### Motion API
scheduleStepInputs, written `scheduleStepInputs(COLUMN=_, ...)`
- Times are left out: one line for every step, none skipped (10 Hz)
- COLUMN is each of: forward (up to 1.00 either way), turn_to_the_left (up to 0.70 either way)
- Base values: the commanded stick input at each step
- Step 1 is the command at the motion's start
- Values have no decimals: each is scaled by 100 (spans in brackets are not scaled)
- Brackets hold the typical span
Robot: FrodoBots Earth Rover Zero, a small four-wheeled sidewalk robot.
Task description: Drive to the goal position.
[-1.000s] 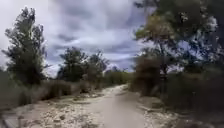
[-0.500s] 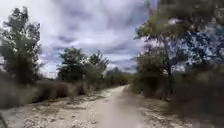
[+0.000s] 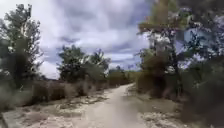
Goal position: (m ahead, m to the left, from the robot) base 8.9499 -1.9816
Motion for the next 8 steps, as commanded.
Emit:
scheduleStepInputs(forward=85, turn_to_the_left=1)
scheduleStepInputs(forward=85, turn_to_the_left=13)
scheduleStepInputs(forward=85, turn_to_the_left=28)
scheduleStepInputs(forward=85, turn_to_the_left=13)
scheduleStepInputs(forward=85, turn_to_the_left=0)
scheduleStepInputs(forward=85, turn_to_the_left=0)
scheduleStepInputs(forward=85, turn_to_the_left=0)
scheduleStepInputs(forward=85, turn_to_the_left=0)
